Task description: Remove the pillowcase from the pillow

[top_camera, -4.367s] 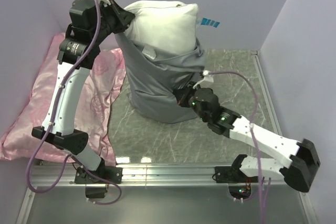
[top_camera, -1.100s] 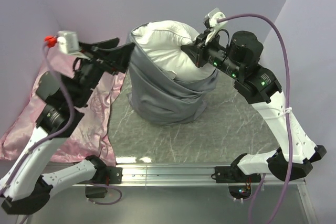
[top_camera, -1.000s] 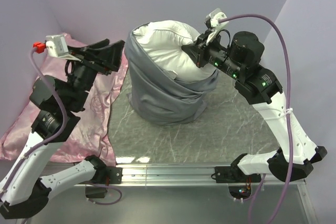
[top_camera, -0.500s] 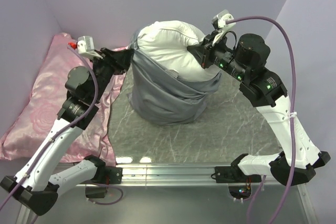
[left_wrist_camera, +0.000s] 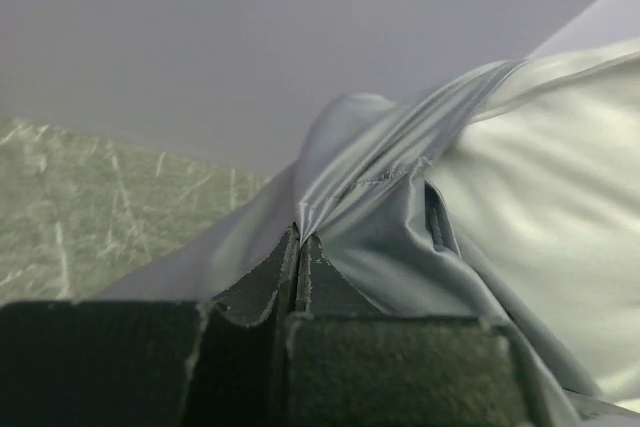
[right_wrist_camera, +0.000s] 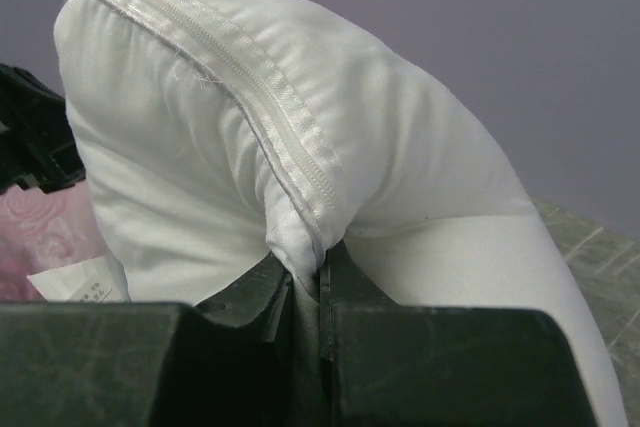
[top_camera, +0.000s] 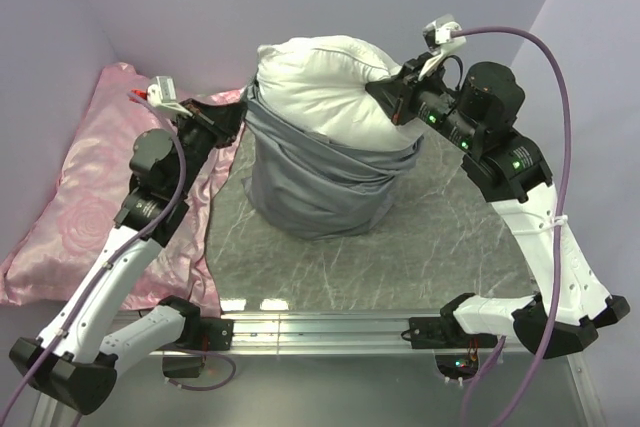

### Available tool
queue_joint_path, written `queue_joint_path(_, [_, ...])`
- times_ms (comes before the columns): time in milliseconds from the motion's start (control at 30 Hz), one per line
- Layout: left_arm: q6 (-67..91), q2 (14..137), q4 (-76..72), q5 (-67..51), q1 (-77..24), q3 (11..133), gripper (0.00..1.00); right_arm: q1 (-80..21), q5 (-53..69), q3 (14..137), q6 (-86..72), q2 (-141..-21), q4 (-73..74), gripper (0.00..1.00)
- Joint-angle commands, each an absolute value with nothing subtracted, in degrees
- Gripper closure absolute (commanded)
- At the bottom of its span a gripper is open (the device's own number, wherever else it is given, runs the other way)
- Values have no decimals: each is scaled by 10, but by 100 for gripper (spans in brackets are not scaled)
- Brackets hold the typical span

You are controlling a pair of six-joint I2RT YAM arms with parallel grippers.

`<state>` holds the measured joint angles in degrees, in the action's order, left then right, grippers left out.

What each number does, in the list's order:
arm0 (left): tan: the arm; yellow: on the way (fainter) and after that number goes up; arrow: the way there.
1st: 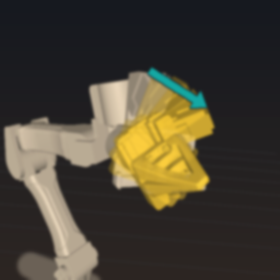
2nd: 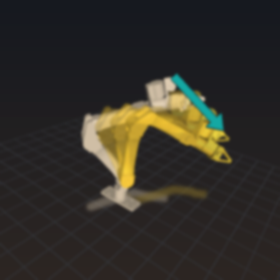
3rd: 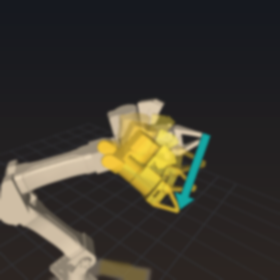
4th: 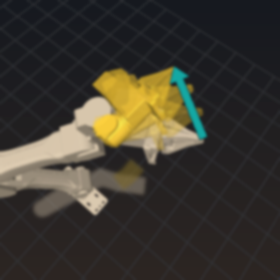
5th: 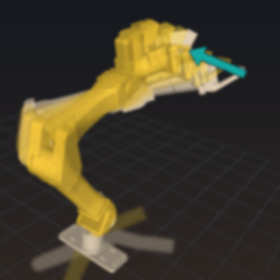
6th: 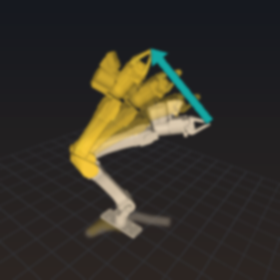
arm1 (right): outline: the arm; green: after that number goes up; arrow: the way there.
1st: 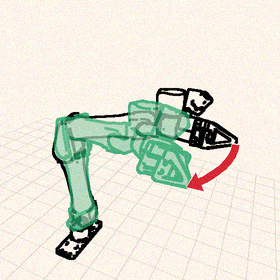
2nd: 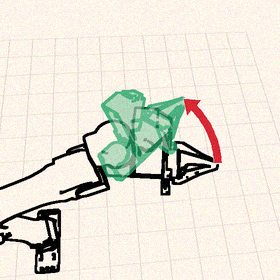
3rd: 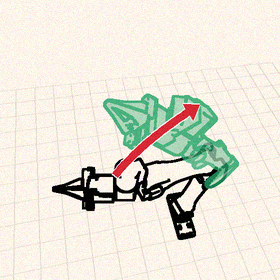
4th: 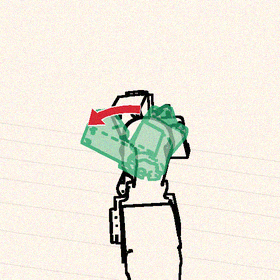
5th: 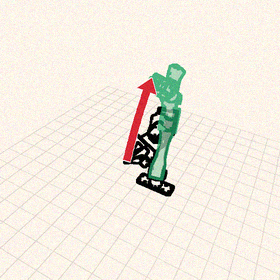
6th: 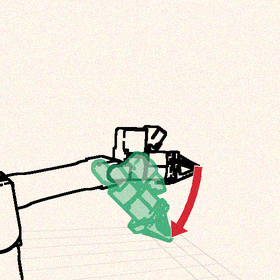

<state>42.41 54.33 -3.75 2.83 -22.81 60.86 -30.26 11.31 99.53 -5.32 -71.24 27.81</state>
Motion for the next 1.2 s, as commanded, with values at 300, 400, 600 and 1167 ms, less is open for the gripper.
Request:
queue_joint_path(300, [483,604,-33,63,-171,475,99,-191,75,967,-163,-651,232,100])
queue_joint_path(400, [500,621,-65,52,-163,421,99,-177,49,983,-183,-650,230,100])
queue_joint_path(600, [462,641,-85,-11,-163,466,94,-177,74,1022,-216,-671,222,100])
queue_joint_path(1167, [482,468,-58,-7,-274,411,3,-177,-35,1098,-233,-738,251,100])
